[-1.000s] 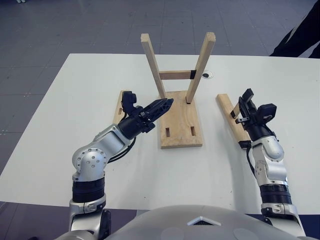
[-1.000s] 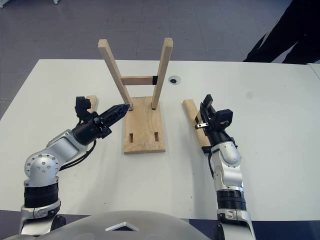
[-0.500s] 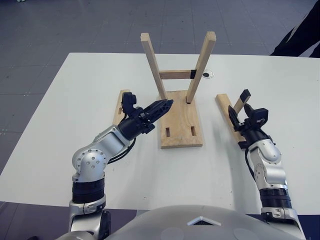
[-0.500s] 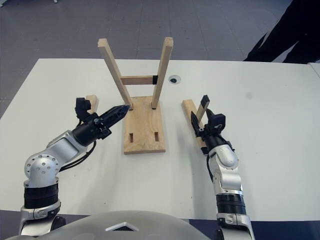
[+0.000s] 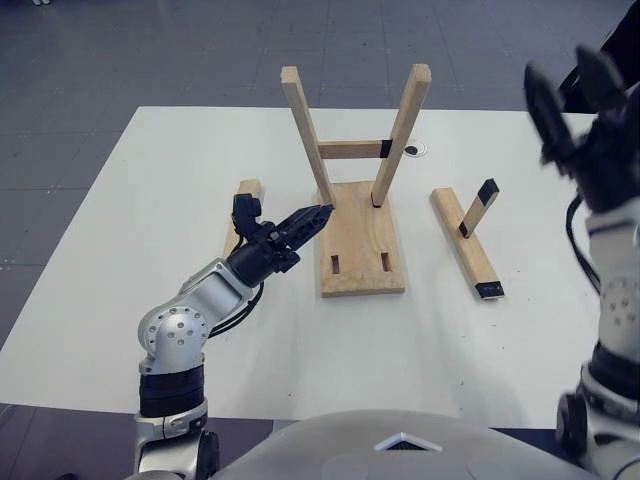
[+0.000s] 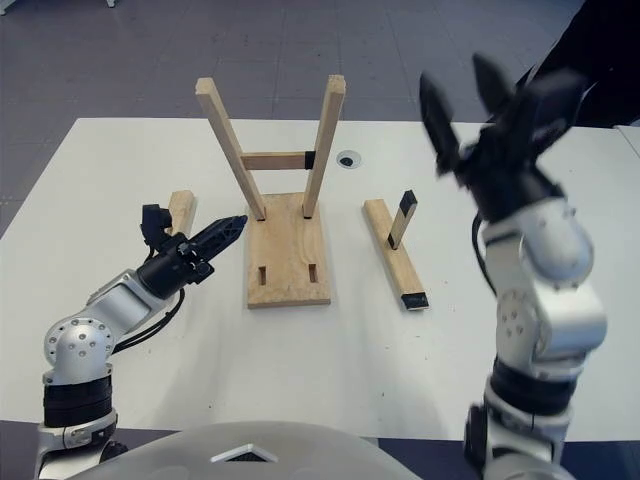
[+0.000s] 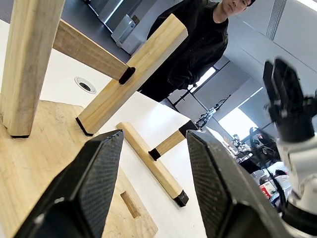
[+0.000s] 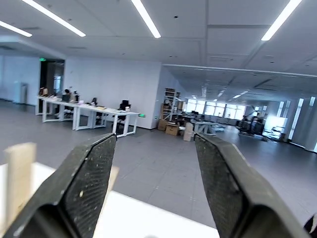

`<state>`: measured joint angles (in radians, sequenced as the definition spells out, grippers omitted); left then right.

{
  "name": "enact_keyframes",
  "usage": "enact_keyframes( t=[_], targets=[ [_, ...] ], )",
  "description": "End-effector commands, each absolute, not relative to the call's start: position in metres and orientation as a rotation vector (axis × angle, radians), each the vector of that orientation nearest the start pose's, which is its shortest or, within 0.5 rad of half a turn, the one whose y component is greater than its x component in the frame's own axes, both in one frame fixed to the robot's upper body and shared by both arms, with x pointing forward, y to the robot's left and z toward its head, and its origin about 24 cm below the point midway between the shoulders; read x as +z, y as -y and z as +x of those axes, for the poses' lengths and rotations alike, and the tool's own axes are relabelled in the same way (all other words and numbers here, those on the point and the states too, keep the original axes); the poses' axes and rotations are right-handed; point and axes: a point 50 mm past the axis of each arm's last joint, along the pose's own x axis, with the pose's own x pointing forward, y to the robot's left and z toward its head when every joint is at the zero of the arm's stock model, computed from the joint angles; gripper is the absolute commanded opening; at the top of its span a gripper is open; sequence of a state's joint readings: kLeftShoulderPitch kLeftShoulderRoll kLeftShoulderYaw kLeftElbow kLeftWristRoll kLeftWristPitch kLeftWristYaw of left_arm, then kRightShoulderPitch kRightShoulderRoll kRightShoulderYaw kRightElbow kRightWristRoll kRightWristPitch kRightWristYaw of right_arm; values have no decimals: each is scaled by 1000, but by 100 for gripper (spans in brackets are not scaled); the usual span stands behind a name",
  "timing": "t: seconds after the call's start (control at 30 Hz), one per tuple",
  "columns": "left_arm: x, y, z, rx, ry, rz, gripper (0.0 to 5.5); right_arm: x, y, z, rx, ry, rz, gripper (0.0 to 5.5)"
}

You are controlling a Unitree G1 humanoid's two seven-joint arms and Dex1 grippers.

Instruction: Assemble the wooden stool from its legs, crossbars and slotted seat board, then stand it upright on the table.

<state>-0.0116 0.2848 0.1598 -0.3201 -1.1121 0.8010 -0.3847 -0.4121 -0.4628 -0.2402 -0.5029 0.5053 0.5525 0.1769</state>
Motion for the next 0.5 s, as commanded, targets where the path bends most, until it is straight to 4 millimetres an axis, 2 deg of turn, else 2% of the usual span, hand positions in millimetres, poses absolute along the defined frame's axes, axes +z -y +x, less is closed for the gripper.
enact_keyframes(
  t=[0.03, 0.1, 0.17, 0.27, 0.37, 0.5],
  targets=[
    [101, -150, 235, -776, -241, -715, 233, 245, 185, 305, 259, 273, 34, 288],
    [100, -151, 233, -780, -246, -691, 233, 233, 184, 313, 252, 177, 84, 270],
    [98, -154, 231, -757, -249, -691, 233, 219, 193, 316, 189, 102, 165, 250],
    [95, -152, 229, -739, -247, -707, 233, 204, 200, 319, 117, 21, 282, 250],
    [95, -150, 228, -738, -245, -713, 233, 198, 199, 321, 93, -32, 332, 250],
    [95, -150, 229, -740, -247, -712, 233, 184, 187, 318, 126, -138, 410, 250]
  ],
)
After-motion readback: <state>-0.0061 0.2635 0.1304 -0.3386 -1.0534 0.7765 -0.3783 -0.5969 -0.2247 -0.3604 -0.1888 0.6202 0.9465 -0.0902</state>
